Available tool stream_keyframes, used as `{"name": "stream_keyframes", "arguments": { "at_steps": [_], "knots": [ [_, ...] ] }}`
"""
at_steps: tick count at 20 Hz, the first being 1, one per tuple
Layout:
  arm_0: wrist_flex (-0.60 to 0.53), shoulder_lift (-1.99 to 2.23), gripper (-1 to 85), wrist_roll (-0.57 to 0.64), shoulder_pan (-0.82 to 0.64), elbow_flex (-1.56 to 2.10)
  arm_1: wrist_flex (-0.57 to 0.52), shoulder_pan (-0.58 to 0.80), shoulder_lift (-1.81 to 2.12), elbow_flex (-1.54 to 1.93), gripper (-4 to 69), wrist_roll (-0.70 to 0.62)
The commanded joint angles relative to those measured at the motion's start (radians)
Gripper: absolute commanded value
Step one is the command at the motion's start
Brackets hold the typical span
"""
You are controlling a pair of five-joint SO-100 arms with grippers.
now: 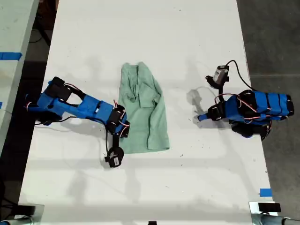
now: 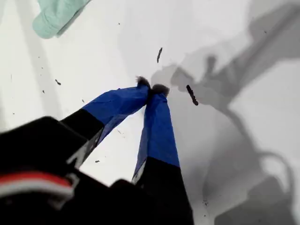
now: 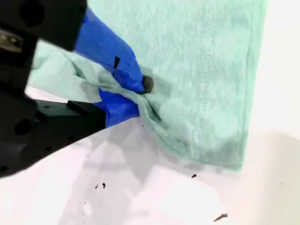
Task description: Fold t shirt
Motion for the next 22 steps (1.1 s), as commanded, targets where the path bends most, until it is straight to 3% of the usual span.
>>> {"name": "stream_keyframes", "arguments": {
  "at_steps": [1, 11, 16, 22],
  "knots": [
    [0.064, 0.044, -0.3, 0.003, -0.015, -0.091, -0.032, -0.009, 0.015, 0.08, 1.7, 0.0],
    [0.092, 0.402, -0.3, -0.04, 0.005, -0.087, -0.032, -0.003, 0.015, 0.081, 1.7, -0.002],
    [0.081, 0.341, -0.1, 0.0, -0.012, -0.094, -0.032, -0.005, 0.015, 0.081, 1.7, -0.002],
    [0.095, 0.12, -0.3, 0.043, 0.104, -0.092, -0.032, -0.009, 0.015, 0.081, 1.7, 0.0]
  ]
}}
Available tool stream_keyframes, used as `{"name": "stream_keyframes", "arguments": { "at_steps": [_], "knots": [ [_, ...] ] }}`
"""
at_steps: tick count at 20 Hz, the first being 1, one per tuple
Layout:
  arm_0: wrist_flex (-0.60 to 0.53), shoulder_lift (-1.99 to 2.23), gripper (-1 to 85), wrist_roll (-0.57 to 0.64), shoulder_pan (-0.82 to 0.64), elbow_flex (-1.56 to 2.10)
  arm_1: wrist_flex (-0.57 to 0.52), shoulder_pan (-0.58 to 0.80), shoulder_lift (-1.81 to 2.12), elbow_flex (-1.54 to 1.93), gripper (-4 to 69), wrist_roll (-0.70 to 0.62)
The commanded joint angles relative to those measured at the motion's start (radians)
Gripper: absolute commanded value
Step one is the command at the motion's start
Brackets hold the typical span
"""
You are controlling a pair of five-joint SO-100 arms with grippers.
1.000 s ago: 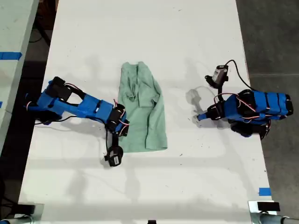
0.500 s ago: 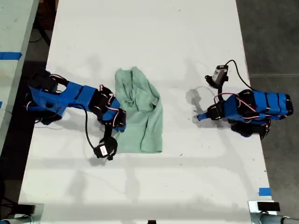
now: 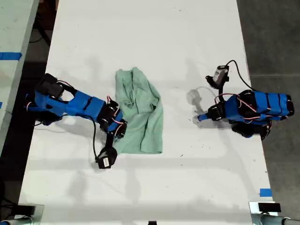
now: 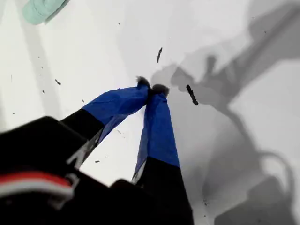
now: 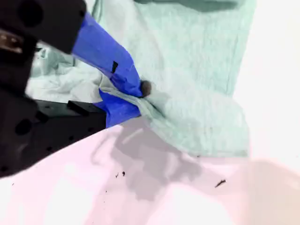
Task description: Fold t shirt
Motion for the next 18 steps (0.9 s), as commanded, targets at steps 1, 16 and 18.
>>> {"name": "stream_keyframes", "arguments": {
  "at_steps": [1, 16, 18],
  "knots": [
    [0.008, -0.04, -0.3, 0.031, 0.046, -0.051, -0.032, -0.009, 0.015, 0.081, 1.7, 0.002],
    [-0.092, 0.069, -0.3, 0.445, -0.135, -0.207, -0.032, -0.002, 0.015, 0.081, 1.7, -0.003],
    [-0.123, 0.126, -0.3, 0.38, -0.143, -0.207, -0.032, 0.0, 0.015, 0.081, 1.7, -0.005]
  ]
}}
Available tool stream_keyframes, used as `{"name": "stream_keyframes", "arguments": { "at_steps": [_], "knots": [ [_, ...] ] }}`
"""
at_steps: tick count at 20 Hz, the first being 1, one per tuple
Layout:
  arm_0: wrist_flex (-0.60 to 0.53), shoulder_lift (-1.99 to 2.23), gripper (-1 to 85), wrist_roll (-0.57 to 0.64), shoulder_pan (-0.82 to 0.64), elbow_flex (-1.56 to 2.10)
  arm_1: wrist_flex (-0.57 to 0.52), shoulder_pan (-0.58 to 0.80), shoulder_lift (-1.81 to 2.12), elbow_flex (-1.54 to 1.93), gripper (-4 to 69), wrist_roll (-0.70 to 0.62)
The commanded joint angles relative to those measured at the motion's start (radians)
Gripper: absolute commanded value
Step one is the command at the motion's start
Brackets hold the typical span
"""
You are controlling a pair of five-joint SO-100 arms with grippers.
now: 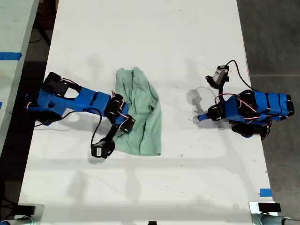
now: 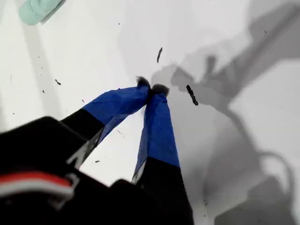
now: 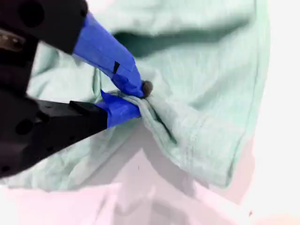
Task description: Fold t shirt
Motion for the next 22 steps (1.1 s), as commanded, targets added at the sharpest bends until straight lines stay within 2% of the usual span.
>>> {"name": "stream_keyframes", "arguments": {
  "at_steps": [1, 4, 8, 10, 13, 14, 16, 19, 22],
  "knots": [
    [-0.034, 0.161, -0.3, -0.091, -0.032, -0.127, -0.032, 0.0, 0.015, 0.081, 1.7, -0.005],
    [-0.106, 0.172, -0.3, -0.213, -0.038, -0.124, -0.032, 0.0, 0.015, 0.081, 1.7, -0.005],
    [-0.147, -0.061, 5.0, -0.258, -0.077, -0.124, -0.032, -0.003, 0.015, 0.081, 1.7, -0.005],
    [-0.184, -0.198, 11.5, -0.253, -0.081, -0.124, -0.032, -0.002, 0.015, 0.081, 1.7, -0.009],
    [-0.229, -0.264, 15.9, -0.199, -0.075, -0.126, -0.032, -0.002, 0.015, 0.081, 1.7, -0.011],
    [-0.23, -0.249, 22.5, -0.16, -0.074, -0.126, -0.032, -0.002, 0.015, 0.081, 1.7, -0.011],
    [-0.196, -0.175, 35.5, -0.106, -0.064, -0.124, -0.032, -0.002, 0.015, 0.081, 1.7, -0.011],
    [-0.107, -0.017, 30.2, -0.127, -0.066, -0.124, -0.032, 0.0, 0.015, 0.081, 1.7, -0.011],
    [0.0, 0.245, 28.7, -0.252, -0.048, -0.097, -0.032, 0.0, 0.015, 0.081, 1.7, -0.011]
  ]
}}
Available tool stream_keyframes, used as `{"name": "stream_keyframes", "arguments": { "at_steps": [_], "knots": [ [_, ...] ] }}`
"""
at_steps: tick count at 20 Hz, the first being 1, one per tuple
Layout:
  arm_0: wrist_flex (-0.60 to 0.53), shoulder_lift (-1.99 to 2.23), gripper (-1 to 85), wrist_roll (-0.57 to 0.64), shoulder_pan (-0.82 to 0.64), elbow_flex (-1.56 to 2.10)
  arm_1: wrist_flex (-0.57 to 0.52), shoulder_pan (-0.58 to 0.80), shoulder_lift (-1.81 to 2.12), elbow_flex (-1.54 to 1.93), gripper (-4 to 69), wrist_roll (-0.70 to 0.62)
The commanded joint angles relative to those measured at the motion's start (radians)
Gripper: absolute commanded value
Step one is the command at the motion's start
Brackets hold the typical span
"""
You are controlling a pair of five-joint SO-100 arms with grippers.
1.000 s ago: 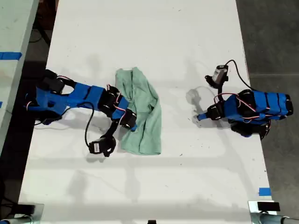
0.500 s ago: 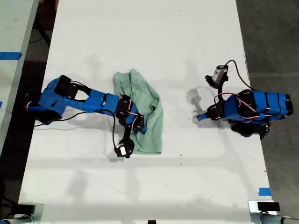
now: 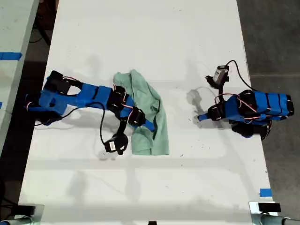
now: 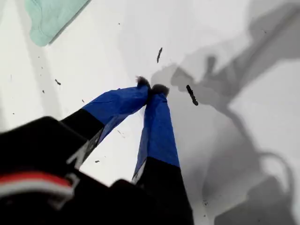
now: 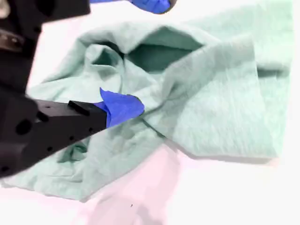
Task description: Fold t shirt
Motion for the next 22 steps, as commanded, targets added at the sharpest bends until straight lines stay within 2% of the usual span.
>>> {"name": "stream_keyframes", "arguments": {
  "at_steps": [1, 2, 4, 6, 7, 9, 10, 11, 12, 15, 20, 22],
  "knots": [
    [0.101, 0.354, 28.4, -0.135, 0.031, 0.023, -0.032, 0.0, 0.015, 0.081, 1.7, -0.011],
    [0.14, 0.479, 27.2, -0.189, 0.038, 0.086, -0.032, 0.0, 0.015, 0.081, 1.7, -0.011],
    [0.146, 0.792, 25.0, -0.325, 0.048, 0.394, -0.032, 0.0, 0.015, 0.081, 1.7, -0.011],
    [0.092, 1.167, 22.2, -0.454, 0.06, 0.847, -0.032, 0.0, 0.015, 0.081, 1.7, -0.011],
    [-0.015, 1.381, 18.5, -0.491, 0.071, 1.108, -0.032, 0.0, 0.015, 0.081, 1.7, -0.011],
    [-0.373, 1.911, 6.6, -0.486, 0.083, 1.718, -0.032, 0.0, 0.015, 0.081, 1.7, -0.011],
    [-0.448, 2.286, 2.2, -0.494, 0.084, 2.028, -0.032, 0.0, 0.015, 0.081, 1.7, -0.009],
    [-0.52, 2.355, 0.7, -0.499, 0.095, 2.229, -0.032, 0.0, 0.014, 0.081, 1.7, -0.009],
    [-0.557, 2.326, 1.2, -0.495, 0.104, 2.278, -0.035, 0.0, 0.014, 0.081, 1.7, -0.006],
    [-0.397, 2.355, 2.2, -0.449, 0.026, 2.279, -0.035, -0.003, 0.014, 0.081, 1.7, -0.006],
    [-0.39, 2.35, -0.2, -0.287, -0.02, 2.279, -0.035, -0.003, 0.014, 0.081, 1.7, -0.006],
    [-0.39, 2.35, 5.1, -0.19, -0.066, 2.279, -0.035, -0.008, 0.014, 0.081, 1.7, -0.003]
  ]
}}
